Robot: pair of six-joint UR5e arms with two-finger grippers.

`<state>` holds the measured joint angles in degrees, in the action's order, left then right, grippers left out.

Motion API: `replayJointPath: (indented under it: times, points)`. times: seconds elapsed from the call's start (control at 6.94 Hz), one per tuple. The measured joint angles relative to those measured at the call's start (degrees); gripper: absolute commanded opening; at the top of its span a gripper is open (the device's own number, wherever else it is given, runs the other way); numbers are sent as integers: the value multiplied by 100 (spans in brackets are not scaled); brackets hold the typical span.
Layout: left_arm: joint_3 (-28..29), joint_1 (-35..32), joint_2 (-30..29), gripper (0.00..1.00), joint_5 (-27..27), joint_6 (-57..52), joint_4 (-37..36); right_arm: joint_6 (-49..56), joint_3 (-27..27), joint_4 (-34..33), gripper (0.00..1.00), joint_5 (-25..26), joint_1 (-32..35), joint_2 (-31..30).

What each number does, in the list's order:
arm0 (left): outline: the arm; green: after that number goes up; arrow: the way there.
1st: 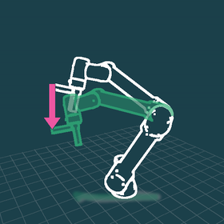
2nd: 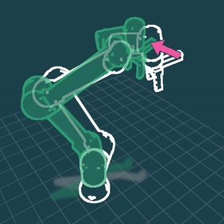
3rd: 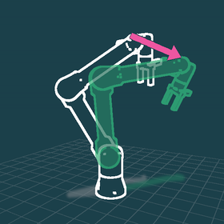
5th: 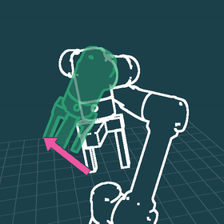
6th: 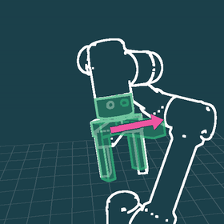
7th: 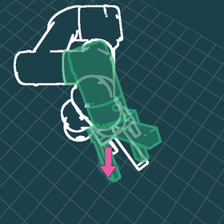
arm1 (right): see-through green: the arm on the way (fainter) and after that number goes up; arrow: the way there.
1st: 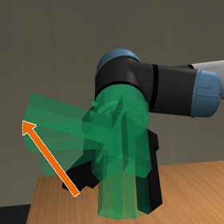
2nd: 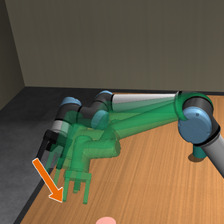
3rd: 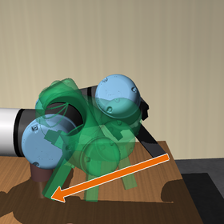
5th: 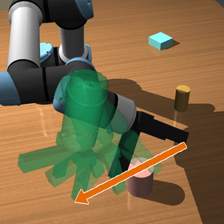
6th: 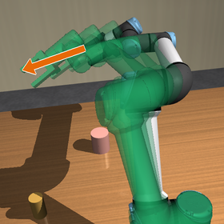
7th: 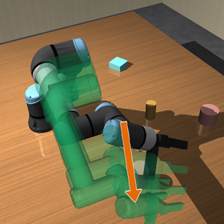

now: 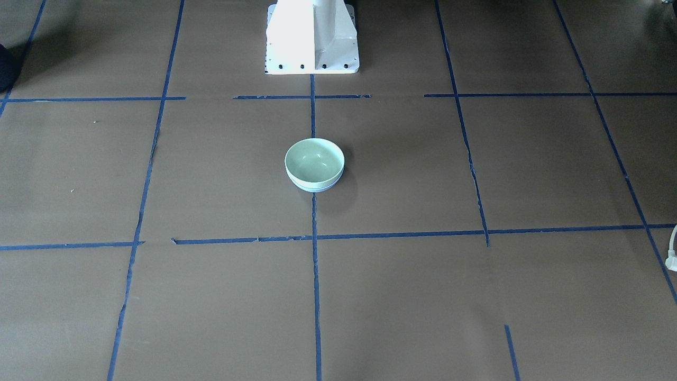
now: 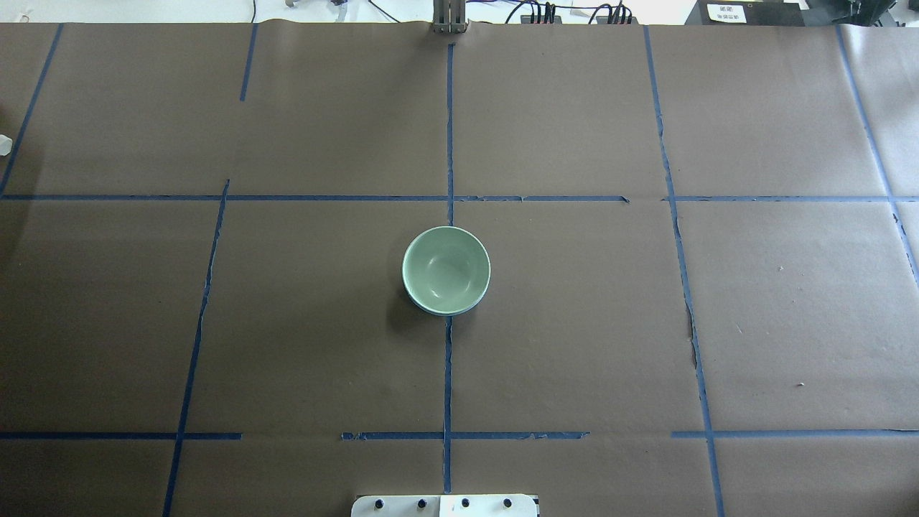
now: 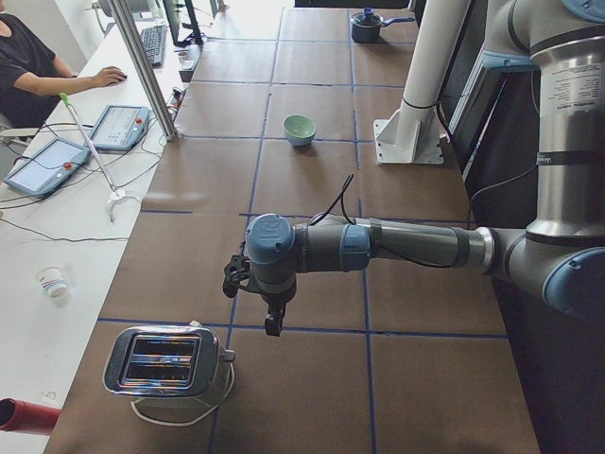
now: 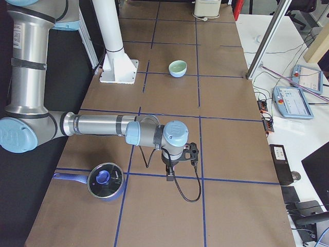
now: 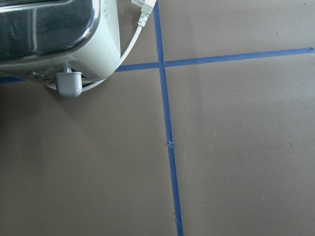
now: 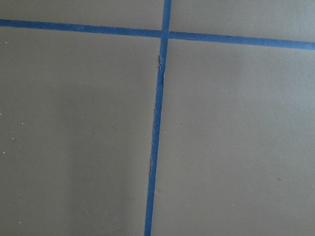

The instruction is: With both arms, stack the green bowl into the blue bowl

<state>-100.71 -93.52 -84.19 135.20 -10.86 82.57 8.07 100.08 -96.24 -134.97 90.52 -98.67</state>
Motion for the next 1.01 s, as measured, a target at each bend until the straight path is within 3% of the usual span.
replayJointPath:
  times: [1.01]
  points:
    - [13, 9, 129, 100, -122, -21, 5, -7, 5, 0, 100, -15, -6, 5]
